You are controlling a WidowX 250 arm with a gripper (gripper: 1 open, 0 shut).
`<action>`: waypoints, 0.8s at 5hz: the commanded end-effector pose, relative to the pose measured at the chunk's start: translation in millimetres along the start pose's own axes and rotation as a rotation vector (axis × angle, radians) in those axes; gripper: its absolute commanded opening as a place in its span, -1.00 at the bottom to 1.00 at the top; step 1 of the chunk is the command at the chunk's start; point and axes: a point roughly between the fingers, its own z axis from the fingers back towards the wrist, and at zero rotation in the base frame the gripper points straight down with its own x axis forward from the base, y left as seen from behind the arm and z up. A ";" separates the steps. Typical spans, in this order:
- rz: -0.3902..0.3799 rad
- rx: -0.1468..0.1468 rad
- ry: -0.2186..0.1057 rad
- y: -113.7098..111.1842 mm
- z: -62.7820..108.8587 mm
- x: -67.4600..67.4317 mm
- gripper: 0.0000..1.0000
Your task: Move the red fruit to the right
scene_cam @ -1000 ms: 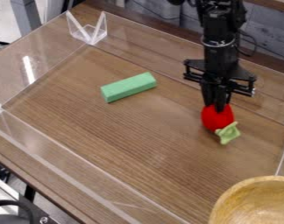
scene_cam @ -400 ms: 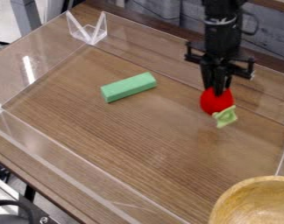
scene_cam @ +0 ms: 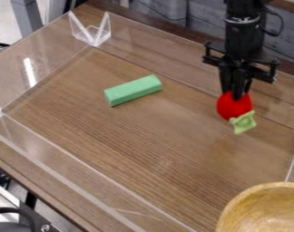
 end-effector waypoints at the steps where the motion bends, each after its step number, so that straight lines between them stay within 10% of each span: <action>1: -0.037 0.000 -0.111 7.1 42.2 -1.4 -1.00; 2: -0.052 -0.003 -0.104 6.8 31.3 0.7 -1.00; 3: -0.065 -0.006 -0.098 7.4 25.7 1.4 1.00; 4: -0.076 -0.009 -0.097 6.4 22.2 2.3 1.00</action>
